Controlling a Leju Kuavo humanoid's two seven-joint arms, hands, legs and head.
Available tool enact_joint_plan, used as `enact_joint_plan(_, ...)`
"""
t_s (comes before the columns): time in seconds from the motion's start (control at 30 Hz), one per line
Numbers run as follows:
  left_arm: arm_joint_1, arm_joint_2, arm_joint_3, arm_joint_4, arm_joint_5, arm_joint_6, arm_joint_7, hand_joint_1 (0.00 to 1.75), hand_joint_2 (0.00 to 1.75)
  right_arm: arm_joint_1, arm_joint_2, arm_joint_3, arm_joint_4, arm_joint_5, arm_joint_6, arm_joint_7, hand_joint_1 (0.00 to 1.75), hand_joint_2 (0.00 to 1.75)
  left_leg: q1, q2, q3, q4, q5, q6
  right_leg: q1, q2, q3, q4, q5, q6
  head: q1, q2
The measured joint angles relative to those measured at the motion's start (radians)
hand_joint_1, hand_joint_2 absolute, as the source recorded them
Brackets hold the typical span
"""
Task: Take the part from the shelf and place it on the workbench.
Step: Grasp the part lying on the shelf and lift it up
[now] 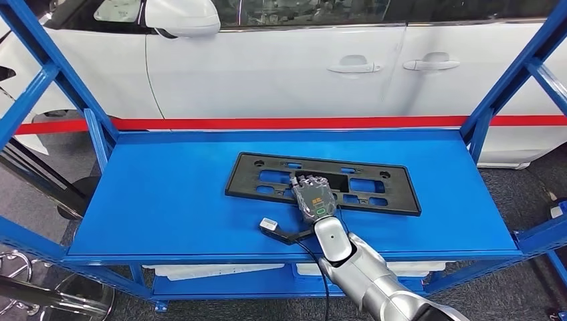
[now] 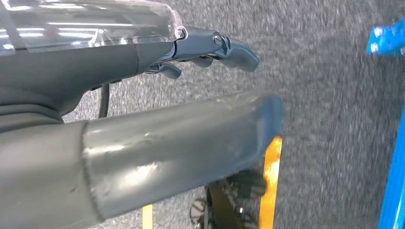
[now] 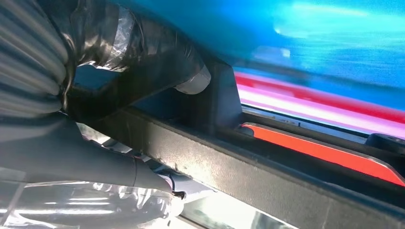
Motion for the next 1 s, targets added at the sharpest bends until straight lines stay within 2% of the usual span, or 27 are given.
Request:
enact_joint_plan(0.07,-0.001,-0.001,0.0,0.0,0.0,0.0,0.0,0.0,0.0,0.001,-0.001,-0.006,-0.002,0.0,0.0,0.0,1.75,1.75,0.002,0.001,-0.017,0.045,-0.035,-0.011,-0.008,-0.002,0.005,-0.012,0.008,-0.005,0.0,0.0)
enact_joint_plan(0.17,0.0,0.0,0.0,0.001,0.0,0.0,-0.001,0.0,0.0,0.005,-0.002,-0.011,-0.002,0.0,0.0,-0.001,1.75,1.75,0.013,0.003,-0.099,0.235,-0.136,-0.028,-0.011,-0.007,0.001,-0.012,0.011,-0.008,0.0,0.0)
enact_joint_plan(0.2,0.001,0.0,0.0,0.001,0.0,0.0,-0.001,0.0,0.0,0.007,-0.003,-0.013,-0.002,0.0,0.0,-0.001,1.75,1.75,0.018,0.003,-0.117,0.279,-0.149,-0.034,-0.012,-0.008,-0.001,-0.01,0.011,-0.008,0.0,0.0)
enact_joint_plan(0.23,0.002,0.0,0.0,0.001,-0.001,0.0,-0.001,0.0,0.0,0.008,-0.004,-0.015,-0.002,0.0,0.0,-0.001,1.75,1.75,0.022,0.003,-0.117,0.286,-0.142,-0.04,-0.014,-0.008,-0.002,-0.007,0.011,-0.007,0.0,0.0)
enact_joint_plan(0.27,0.003,0.001,0.0,0.001,-0.001,0.0,-0.001,0.0,0.0,0.008,-0.004,-0.017,-0.002,0.0,0.0,-0.001,1.75,1.75,0.027,0.003,-0.099,0.255,-0.118,-0.045,-0.016,-0.008,-0.003,-0.004,0.009,-0.004,0.0,0.0)
enact_joint_plan(0.33,0.002,0.001,0.0,0.001,-0.001,0.0,-0.005,0.0,0.0,0.009,-0.005,-0.019,-0.002,0.0,-0.001,0.0,1.75,1.75,0.035,0.004,-0.027,0.121,-0.055,-0.053,-0.021,-0.006,-0.003,0.004,0.005,0.007,0.0,0.0)
enact_joint_plan(0.4,0.002,0.001,0.0,0.001,-0.001,-0.002,-0.029,0.0,0.87,0.012,-0.009,-0.029,-0.006,0.0,-0.006,-0.003,1.75,1.75,0.034,0.002,0.023,0.023,-0.028,-0.047,-0.021,-0.003,-0.006,0.009,0.004,0.022,0.0,0.0)
enact_joint_plan(0.47,0.003,0.002,0.001,0.001,-0.002,-0.007,-0.068,0.0,1.75,0.023,-0.018,-0.05,-0.017,-0.001,-0.02,-0.015,1.75,1.75,0.028,0.001,0.029,0.004,-0.026,-0.031,-0.019,0.0,-0.006,0.002,0.01,0.036,0.0,0.0)
enact_joint_plan(0.53,0.004,0.002,0.004,0.001,-0.003,-0.012,-0.098,0.0,1.75,0.04,-0.033,-0.077,-0.041,-0.004,-0.038,-0.039,1.75,1.75,0.029,0.003,0.029,-0.004,-0.018,-0.013,-0.021,0.0,-0.008,0.006,0.003,0.047,0.0,0.0)
enact_joint_plan(0.57,0.004,0.002,0.007,0.001,-0.003,-0.013,-0.105,0.0,1.75,0.049,-0.041,-0.094,-0.059,-0.006,-0.047,-0.055,1.75,1.75,0.03,0.004,0.029,-0.008,-0.015,-0.004,-0.022,0.001,-0.02,0.033,-0.017,0.05,0.0,0.0)
enact_joint_plan(0.6,0.003,0.002,0.011,0.001,-0.002,-0.013,-0.106,0.0,1.75,0.061,-0.049,-0.11,-0.081,-0.013,-0.055,-0.074,1.75,1.75,0.031,0.005,0.028,-0.011,-0.012,0.004,-0.023,0.001,-0.043,0.082,-0.048,0.052,0.0,0.0)
enact_joint_plan(0.67,0.003,0.002,0.022,0.001,-0.002,-0.014,-0.094,0.0,1.75,0.091,-0.066,-0.14,-0.141,-0.044,-0.064,-0.121,1.75,1.75,0.026,0.006,0.022,-0.012,-0.009,0.012,-0.024,0.001,-0.109,0.22,-0.115,0.055,0.0,0.0)
enact_joint_plan(0.7,0.004,0.002,0.028,0.001,-0.001,-0.015,-0.082,0.0,1.75,0.109,-0.076,-0.152,-0.182,-0.082,-0.065,-0.157,1.75,1.75,0.024,0.006,0.02,-0.012,-0.008,0.013,-0.024,0.001,-0.136,0.273,-0.13,0.055,0.0,0.0)
enact_joint_plan(0.73,0.005,0.001,0.035,0.001,-0.001,-0.017,-0.069,0.0,1.75,0.127,-0.087,-0.162,-0.23,-0.142,-0.065,-0.207,1.75,1.75,0.023,0.005,0.019,-0.011,-0.009,0.014,-0.024,0.001,-0.148,0.294,-0.126,0.055,0.0,0.0)
enact_joint_plan(0.77,0.006,0.0,0.042,0.001,0.0,-0.021,-0.056,0.0,1.75,0.143,-0.101,-0.17,-0.288,-0.232,-0.063,-0.275,1.75,1.75,0.022,0.004,0.019,-0.009,-0.01,0.014,-0.024,0.001,-0.141,0.275,-0.102,0.054,0.0,0.0)
enact_joint_plan(0.83,0.007,-0.003,0.056,0.001,0.0,-0.041,-0.04,0.0,1.75,0.161,-0.131,-0.183,-0.429,-0.47,-0.045,-0.443,1.75,1.75,0.022,0.004,0.021,-0.007,-0.014,0.01,-0.024,0.001,-0.088,0.153,-0.028,0.049,0.0,0.0)
enact_joint_plan(0.87,0.007,-0.004,0.063,0.001,0.002,-0.058,-0.042,0.0,1.75,0.165,-0.148,-0.189,-0.511,-0.603,-0.024,-0.534,1.75,1.75,0.02,0.004,0.022,-0.004,-0.018,0.005,-0.023,0.001,-0.06,0.089,-0.001,0.046,0.0,0.0)
enact_joint_plan(0.93,0.006,-0.005,0.076,0.001,0.013,-0.096,-0.071,0.0,1.75,0.177,-0.177,-0.199,-0.688,-0.842,0.038,-0.695,1.75,1.75,0.016,0.004,0.019,0.0,-0.023,-0.005,-0.019,0.001,-0.033,0.022,0.013,0.04,0.0,0.0)
enact_joint_plan(1.0,0.004,-0.006,0.092,0.001,0.034,-0.115,-0.104,0.0,1.75,0.203,-0.195,-0.208,-0.857,-1.014,0.108,-0.804,1.75,1.75,0.016,0.004,0.017,0.001,-0.026,-0.016,-0.018,0.001,-0.032,0.017,0.007,0.03,0.0,0.0)
